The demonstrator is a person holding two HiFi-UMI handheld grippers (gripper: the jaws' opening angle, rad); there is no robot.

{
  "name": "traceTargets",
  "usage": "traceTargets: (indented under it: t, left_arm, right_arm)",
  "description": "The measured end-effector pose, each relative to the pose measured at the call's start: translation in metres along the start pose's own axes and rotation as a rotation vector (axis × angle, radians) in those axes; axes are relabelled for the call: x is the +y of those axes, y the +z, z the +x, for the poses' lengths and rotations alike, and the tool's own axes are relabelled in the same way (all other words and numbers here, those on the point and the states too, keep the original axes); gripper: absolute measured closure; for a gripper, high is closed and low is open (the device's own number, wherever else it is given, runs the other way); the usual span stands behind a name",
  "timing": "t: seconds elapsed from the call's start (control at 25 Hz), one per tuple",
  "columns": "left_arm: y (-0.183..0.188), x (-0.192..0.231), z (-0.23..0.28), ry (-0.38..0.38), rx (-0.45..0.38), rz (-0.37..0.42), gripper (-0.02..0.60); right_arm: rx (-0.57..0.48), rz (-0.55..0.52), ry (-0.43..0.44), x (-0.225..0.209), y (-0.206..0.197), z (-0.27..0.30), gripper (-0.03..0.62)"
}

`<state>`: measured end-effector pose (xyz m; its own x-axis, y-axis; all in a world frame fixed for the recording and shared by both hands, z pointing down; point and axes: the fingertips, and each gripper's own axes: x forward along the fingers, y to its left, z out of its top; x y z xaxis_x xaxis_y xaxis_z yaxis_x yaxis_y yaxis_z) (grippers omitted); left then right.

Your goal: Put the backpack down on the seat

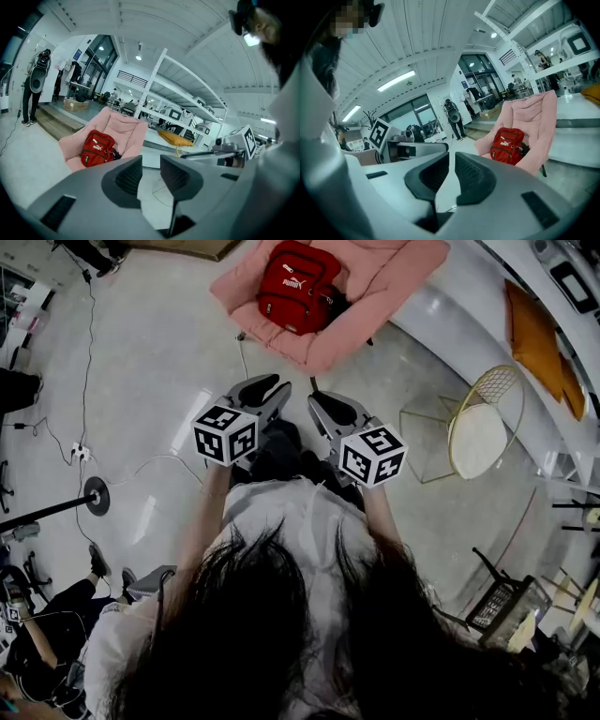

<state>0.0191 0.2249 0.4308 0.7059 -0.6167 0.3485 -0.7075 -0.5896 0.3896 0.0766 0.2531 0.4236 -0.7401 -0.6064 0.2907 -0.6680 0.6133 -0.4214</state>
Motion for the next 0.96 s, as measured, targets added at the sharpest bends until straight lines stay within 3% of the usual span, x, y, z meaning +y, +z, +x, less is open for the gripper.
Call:
traceTargets:
  t: [0.68, 0.96]
  left_arm:
    - [-0.011, 0.005, -0.017, 0.011, -0.035, -0.035, 0.454]
    - [0.02, 0.044, -0.033, 0.135, -0.109, -0.004, 0.453]
  right_arm:
    - [0.045, -0.018, 0.009, 0.01, -0.02, 0.004, 0.54]
    - [0.037, -0.031, -0.002, -0.001, -0.011, 0.002, 0.54]
